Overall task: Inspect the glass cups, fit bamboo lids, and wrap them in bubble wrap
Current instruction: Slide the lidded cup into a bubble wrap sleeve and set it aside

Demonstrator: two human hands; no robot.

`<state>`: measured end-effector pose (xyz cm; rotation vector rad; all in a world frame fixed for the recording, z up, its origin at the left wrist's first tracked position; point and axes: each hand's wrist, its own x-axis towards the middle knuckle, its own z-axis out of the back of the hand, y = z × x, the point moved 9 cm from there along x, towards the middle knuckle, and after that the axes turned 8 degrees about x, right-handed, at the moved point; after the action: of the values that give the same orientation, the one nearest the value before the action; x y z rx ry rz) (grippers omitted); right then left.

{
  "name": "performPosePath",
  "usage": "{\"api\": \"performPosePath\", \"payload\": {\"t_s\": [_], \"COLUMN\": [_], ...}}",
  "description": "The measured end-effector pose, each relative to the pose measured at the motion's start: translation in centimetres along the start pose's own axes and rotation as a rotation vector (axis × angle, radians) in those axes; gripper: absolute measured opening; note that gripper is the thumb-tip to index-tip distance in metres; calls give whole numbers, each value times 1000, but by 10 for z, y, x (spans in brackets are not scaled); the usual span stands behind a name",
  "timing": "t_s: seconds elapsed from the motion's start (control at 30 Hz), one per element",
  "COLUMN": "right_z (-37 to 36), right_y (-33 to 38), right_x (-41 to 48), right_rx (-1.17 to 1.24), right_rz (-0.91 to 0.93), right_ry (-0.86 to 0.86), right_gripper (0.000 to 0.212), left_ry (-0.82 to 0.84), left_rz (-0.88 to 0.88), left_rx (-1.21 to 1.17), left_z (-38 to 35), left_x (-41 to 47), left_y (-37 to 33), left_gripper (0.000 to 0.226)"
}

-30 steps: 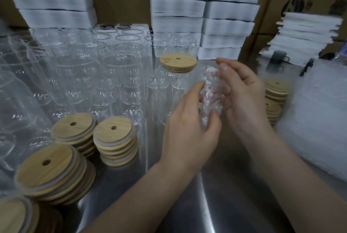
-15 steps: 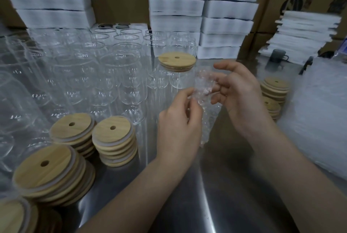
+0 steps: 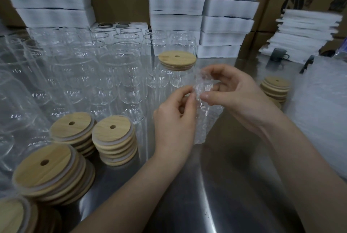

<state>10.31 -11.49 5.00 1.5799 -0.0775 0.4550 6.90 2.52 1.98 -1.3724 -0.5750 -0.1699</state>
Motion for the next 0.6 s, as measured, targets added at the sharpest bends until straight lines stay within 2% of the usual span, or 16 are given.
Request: {"api": "performPosePath", "payload": {"t_s": [0.1, 0.23, 0.4, 0.6], "right_z": [-2, -2, 3, 16], "right_y": [0, 4, 9, 14], "right_x": [-1, -2, -4, -3], "right_rx": [5, -6, 1, -134], "right_rz": [-11, -4, 21, 65], "right_ry": [9, -19, -54, -186], "right_gripper": [56, 49, 50, 55], "left_ry": [21, 73, 106, 8], "left_rz": [6, 8, 11, 50], "left_rx": [-32, -105, -29, 39], "left_z": [-1, -7, -13, -1], "left_x": [0, 0, -1, 1], "left_y": [1, -3, 2, 3], "left_gripper": [22, 14, 33, 15]}}
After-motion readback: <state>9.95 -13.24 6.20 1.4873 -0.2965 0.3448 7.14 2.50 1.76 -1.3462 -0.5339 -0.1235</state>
